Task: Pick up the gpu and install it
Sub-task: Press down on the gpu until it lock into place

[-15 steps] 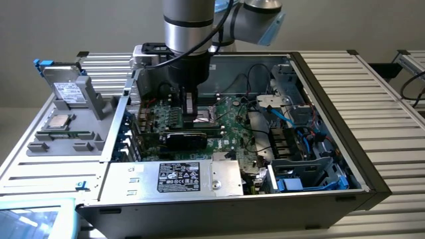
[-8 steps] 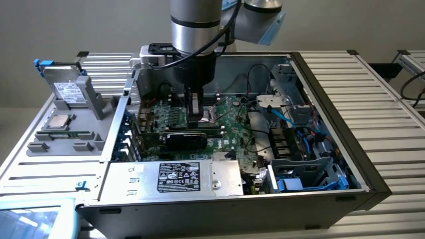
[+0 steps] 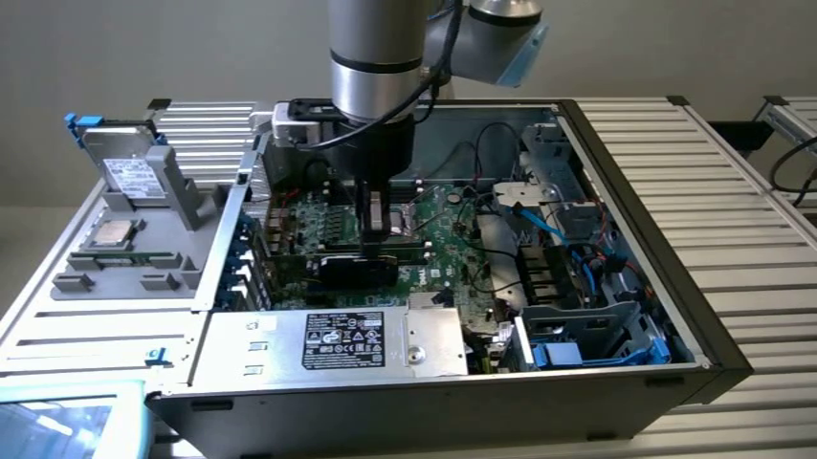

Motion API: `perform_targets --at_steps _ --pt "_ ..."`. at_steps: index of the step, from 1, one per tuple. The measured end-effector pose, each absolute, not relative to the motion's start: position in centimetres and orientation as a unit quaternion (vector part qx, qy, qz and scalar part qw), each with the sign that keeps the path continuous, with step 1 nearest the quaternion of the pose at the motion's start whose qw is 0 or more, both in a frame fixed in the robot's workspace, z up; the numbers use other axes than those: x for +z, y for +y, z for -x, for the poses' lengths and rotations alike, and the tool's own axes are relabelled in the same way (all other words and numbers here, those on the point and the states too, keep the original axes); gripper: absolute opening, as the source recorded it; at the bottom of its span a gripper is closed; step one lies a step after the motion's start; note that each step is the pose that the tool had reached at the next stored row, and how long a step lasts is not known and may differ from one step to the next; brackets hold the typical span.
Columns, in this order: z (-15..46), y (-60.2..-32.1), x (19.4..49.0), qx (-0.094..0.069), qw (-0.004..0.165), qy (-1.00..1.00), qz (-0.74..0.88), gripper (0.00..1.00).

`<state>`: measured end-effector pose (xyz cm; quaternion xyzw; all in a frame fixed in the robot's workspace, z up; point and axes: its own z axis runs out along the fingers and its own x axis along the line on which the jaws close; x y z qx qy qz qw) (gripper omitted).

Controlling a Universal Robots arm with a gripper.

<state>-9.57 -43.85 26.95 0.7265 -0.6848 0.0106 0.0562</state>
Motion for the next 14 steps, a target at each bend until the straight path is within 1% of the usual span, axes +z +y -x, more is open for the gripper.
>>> perform_targets --at_steps 7,12,14 --pt "9.6 -43.9 26.5 0.010 0.056 -0.685 -0.726 0.12" --pt "9.6 -43.9 28.6 0.008 0.058 -0.685 -0.727 0.12" --pt "9.6 -43.9 28.9 0.008 0.058 -0.685 -0.727 0.12"
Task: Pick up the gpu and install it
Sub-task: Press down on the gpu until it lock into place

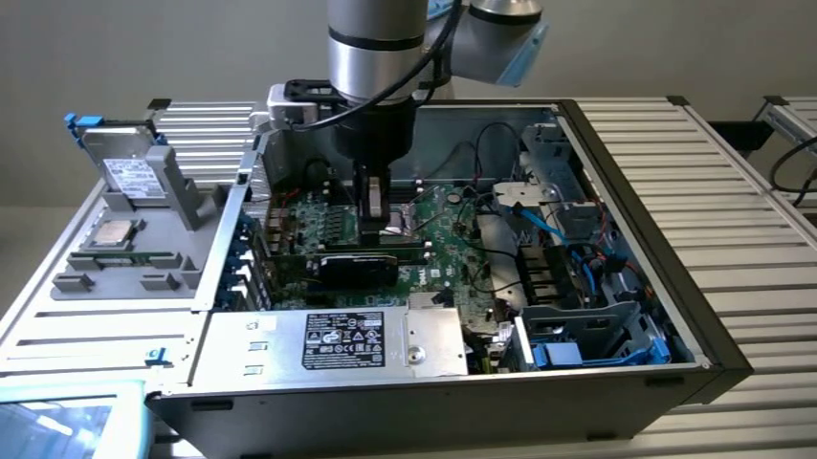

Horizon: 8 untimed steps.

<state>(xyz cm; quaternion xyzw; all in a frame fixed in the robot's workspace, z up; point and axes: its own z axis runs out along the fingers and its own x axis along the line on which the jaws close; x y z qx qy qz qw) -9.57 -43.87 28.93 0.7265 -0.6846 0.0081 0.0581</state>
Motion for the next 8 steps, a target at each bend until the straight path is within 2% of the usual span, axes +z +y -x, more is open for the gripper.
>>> perform_targets --at_steps 8 --pt "9.58 -43.87 28.94 0.008 0.058 -0.685 -0.727 0.12"
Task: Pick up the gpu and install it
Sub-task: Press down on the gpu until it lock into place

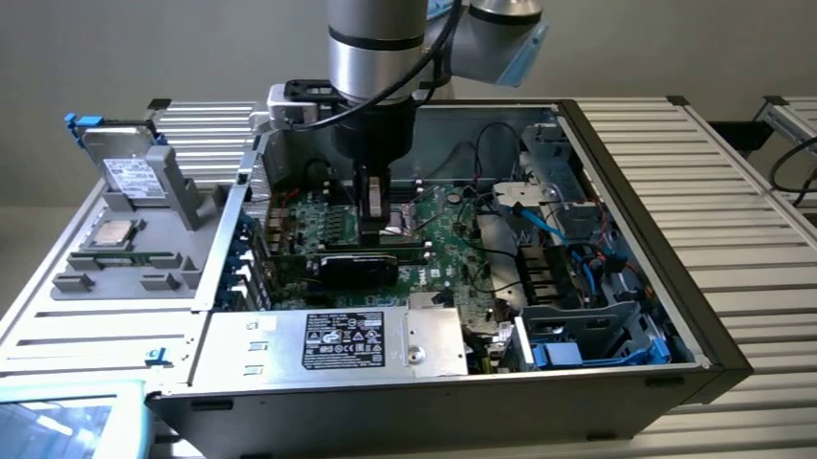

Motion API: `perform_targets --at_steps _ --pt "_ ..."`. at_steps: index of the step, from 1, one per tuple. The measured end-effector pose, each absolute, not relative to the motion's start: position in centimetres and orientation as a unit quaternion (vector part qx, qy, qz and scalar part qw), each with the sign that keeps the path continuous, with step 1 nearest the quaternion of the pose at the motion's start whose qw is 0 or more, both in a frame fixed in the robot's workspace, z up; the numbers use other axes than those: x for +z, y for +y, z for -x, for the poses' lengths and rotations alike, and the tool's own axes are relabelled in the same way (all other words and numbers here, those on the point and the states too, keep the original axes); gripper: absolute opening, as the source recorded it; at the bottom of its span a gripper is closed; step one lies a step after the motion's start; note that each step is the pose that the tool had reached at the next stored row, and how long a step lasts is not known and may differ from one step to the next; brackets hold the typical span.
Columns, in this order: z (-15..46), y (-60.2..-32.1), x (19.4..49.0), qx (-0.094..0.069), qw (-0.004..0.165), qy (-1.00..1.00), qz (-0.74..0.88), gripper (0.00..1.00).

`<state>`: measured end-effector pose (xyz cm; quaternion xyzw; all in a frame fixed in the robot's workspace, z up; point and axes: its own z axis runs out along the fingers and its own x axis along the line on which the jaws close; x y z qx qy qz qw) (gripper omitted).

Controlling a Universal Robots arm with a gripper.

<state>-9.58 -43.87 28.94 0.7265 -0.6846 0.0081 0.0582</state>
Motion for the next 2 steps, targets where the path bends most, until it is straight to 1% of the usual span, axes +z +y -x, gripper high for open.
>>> perform_targets --at_steps 2 --pt "9.57 -43.87 28.93 0.008 0.058 -0.685 -0.727 0.12"
